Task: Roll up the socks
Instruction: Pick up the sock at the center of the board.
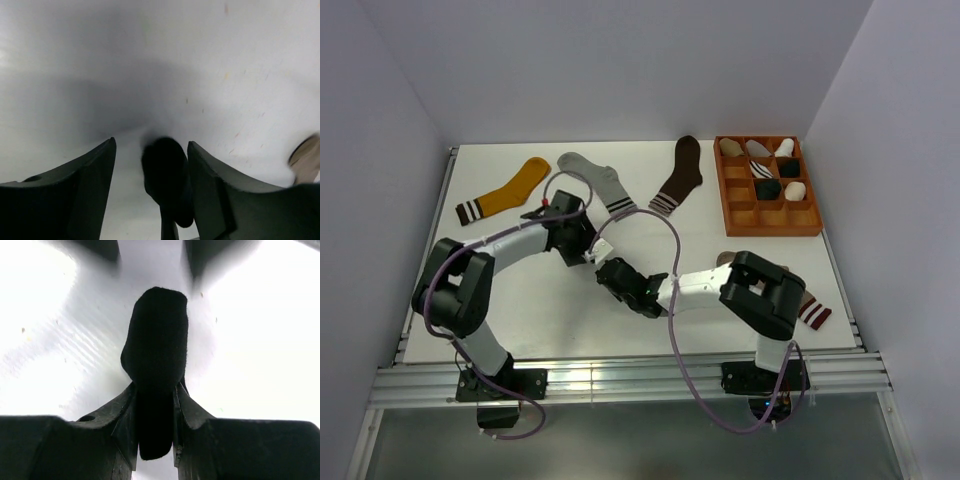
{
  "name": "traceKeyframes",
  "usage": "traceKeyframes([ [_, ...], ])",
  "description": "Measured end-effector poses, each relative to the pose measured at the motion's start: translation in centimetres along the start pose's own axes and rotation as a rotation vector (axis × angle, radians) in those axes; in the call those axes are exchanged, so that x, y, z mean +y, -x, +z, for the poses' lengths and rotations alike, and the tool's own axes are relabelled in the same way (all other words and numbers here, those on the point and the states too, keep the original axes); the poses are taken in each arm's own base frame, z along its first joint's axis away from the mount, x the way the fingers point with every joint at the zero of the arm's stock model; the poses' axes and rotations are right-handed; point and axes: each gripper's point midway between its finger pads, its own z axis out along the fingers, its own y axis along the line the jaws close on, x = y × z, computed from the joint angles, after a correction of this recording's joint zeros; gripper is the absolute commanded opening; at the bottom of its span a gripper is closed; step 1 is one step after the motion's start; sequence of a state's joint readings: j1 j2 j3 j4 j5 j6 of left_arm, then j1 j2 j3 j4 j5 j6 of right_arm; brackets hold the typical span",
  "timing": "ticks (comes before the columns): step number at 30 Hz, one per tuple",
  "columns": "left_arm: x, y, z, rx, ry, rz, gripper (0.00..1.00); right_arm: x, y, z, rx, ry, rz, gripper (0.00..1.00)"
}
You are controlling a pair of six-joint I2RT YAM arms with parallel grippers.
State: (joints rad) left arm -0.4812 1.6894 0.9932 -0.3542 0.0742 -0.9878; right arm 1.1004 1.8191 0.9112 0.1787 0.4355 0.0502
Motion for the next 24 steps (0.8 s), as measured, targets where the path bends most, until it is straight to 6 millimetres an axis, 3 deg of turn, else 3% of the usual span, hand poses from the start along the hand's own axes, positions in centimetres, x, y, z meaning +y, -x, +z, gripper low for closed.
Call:
traceKeyframes([
  [4, 0.6, 5.5, -1.6, -0.097, 0.005, -0.072, 0.74, -0.4, -0.7, -0.8, 0.024, 0.003, 0.034, 0.00],
  [8, 1.3, 11.4, -4.9, -0.227, -0.017, -0.135, 0.76, -1.2, -1.6, -1.8, 0.062, -0.004, 0.072, 0.00],
  [13, 3.0, 16.0, -11.0, -0.400, -0.033, -0.158, 0.79, -5.4, -2.6, -3.5, 0.140, -0.083, 0.154, 0.00],
  [17, 3.7, 17.1, -16.9, -0.562, -0.064, -0.122, 0.88, -11.4, -2.6, -5.3, 0.171, -0.208, 0.274, 0.00],
  [21, 5.1, 16.1, -21.4, -0.690, -0.075, -0.082, 0.98, -18.1, -2.0, -7.0, 0.184, -0.365, 0.409, 0.00],
  [24, 6.4, 15.1, -23.7, -0.767, -0.060, -0.060, 0.99, -22.9, -2.0, -8.2, 0.208, -0.474, 0.504, 0.00],
])
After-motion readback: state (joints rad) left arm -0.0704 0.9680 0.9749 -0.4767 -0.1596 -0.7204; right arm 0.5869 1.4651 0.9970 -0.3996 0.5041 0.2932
